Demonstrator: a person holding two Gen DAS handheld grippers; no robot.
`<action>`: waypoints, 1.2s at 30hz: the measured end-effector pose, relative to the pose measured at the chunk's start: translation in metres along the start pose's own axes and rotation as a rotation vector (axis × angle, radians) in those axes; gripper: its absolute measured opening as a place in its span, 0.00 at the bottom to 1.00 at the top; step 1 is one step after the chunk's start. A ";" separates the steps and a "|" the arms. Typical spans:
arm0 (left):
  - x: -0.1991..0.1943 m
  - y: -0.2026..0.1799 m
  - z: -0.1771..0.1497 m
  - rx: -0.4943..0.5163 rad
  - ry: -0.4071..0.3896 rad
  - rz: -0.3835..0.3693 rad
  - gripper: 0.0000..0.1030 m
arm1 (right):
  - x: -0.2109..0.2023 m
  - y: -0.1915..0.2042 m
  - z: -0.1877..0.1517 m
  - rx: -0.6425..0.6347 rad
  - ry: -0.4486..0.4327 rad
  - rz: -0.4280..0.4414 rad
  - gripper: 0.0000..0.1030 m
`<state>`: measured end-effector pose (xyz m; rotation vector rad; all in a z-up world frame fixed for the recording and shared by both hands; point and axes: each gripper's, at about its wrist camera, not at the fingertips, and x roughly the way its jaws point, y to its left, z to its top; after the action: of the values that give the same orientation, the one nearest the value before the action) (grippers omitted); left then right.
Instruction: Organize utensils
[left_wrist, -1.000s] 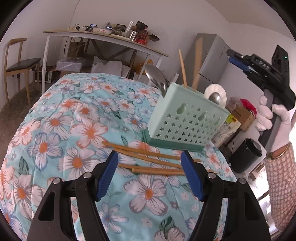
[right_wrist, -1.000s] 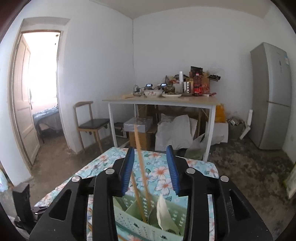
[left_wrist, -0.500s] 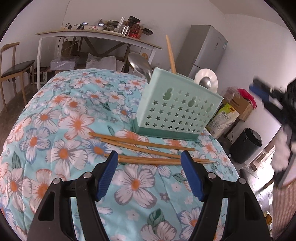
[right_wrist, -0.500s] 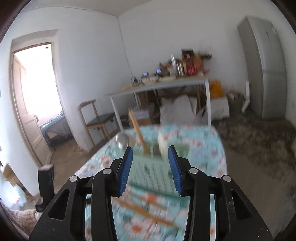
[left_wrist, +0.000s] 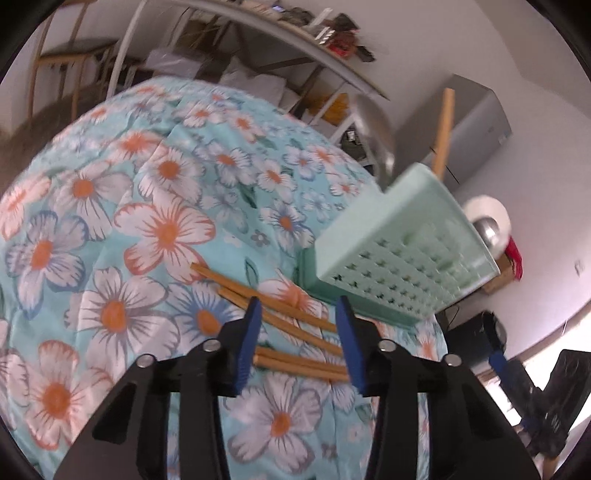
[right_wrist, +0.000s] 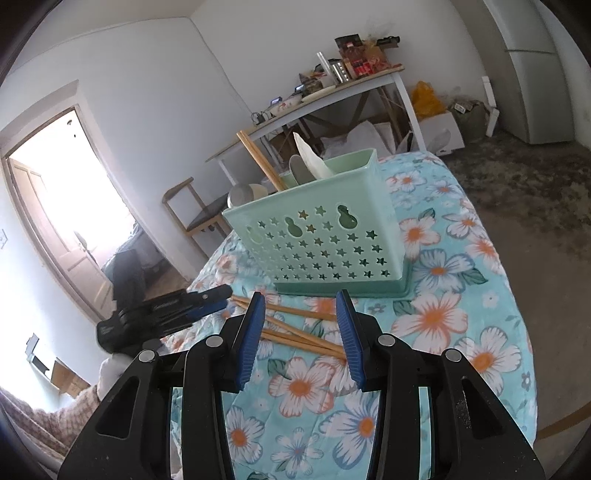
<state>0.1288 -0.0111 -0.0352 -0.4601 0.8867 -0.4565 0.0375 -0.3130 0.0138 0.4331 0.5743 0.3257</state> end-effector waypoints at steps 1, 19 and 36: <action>0.003 0.002 0.000 -0.016 0.009 0.000 0.35 | 0.000 -0.002 -0.001 0.001 -0.001 0.002 0.38; 0.044 0.030 0.006 -0.321 0.143 0.006 0.22 | -0.004 -0.025 -0.011 0.055 0.005 0.023 0.38; 0.022 0.031 -0.014 -0.365 0.140 -0.097 0.01 | -0.017 -0.025 -0.010 0.076 -0.013 -0.001 0.39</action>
<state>0.1354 -0.0008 -0.0733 -0.8152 1.0921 -0.4196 0.0226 -0.3379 0.0016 0.5074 0.5758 0.3007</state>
